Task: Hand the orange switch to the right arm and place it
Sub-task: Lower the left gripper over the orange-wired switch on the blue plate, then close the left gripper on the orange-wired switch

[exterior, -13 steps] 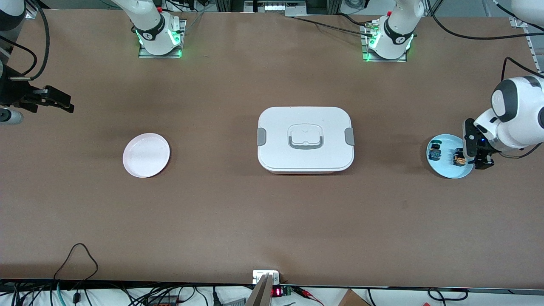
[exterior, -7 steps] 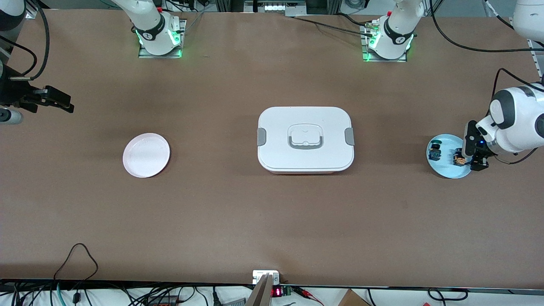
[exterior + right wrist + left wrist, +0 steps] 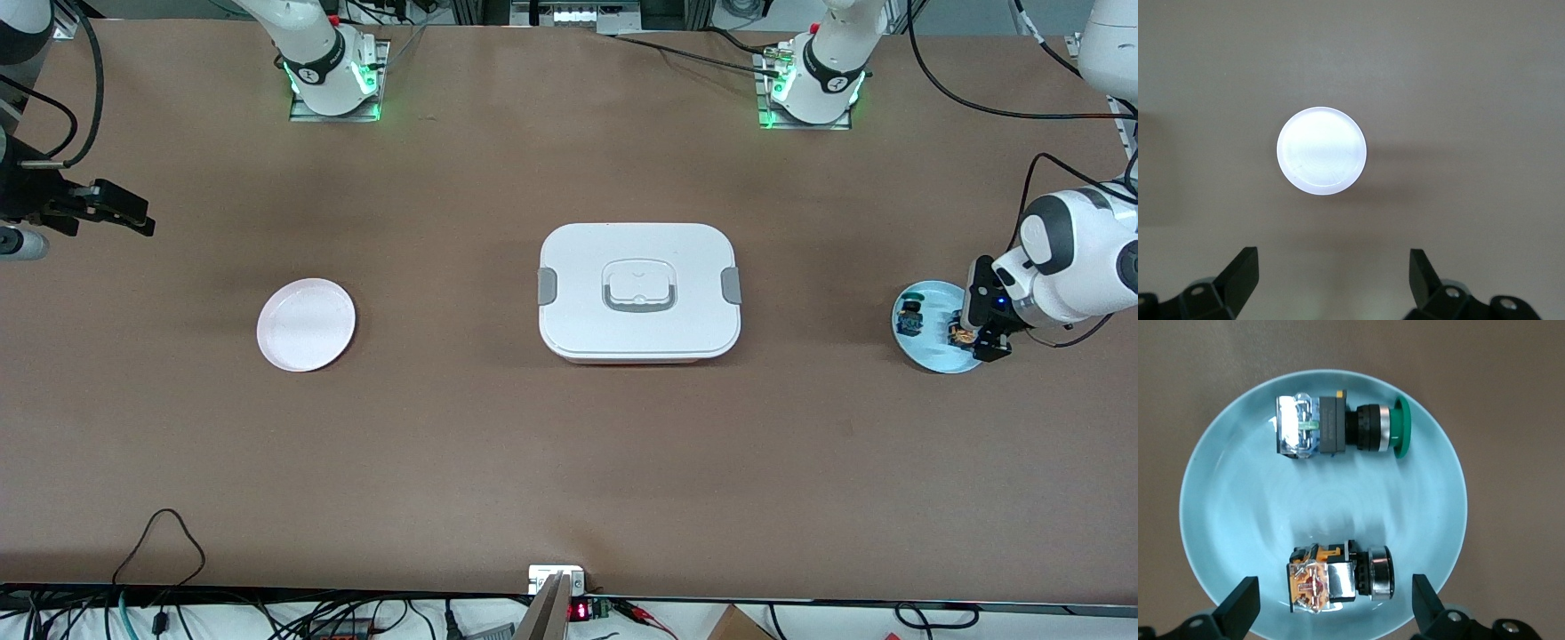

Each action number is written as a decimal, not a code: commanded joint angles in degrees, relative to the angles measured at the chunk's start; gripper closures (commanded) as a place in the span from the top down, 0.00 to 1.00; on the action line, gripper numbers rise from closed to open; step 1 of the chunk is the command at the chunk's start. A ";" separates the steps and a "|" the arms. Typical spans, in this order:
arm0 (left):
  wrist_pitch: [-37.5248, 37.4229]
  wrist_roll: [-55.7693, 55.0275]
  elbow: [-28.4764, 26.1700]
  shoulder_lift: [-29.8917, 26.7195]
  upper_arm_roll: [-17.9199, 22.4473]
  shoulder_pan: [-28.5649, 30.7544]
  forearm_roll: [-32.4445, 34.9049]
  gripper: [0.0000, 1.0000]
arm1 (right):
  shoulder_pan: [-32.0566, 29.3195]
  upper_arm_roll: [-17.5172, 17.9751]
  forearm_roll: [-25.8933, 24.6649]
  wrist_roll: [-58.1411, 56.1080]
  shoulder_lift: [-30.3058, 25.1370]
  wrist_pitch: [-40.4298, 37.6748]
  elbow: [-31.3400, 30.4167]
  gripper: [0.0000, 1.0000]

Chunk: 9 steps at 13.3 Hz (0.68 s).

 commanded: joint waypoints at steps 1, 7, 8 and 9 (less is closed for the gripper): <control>1.02 1.37 0.76 1.35 -1.17 1.07 0.07 1.00 | 0.01 0.15 -0.76 -0.59 -1.29 0.24 -1.15 1.00; 2.60 1.37 0.85 2.84 -1.17 2.38 0.07 1.00 | 0.01 0.15 -0.67 -0.59 -1.29 0.24 -1.06 1.00; 2.60 1.37 0.85 2.84 -1.17 2.47 0.07 1.00 | 0.01 0.15 -0.76 -0.59 -1.29 0.24 -1.06 1.00; 2.60 1.37 0.85 2.84 -1.17 2.47 0.07 1.00 | 0.01 0.15 -0.67 -0.59 -1.29 0.32 -1.15 1.00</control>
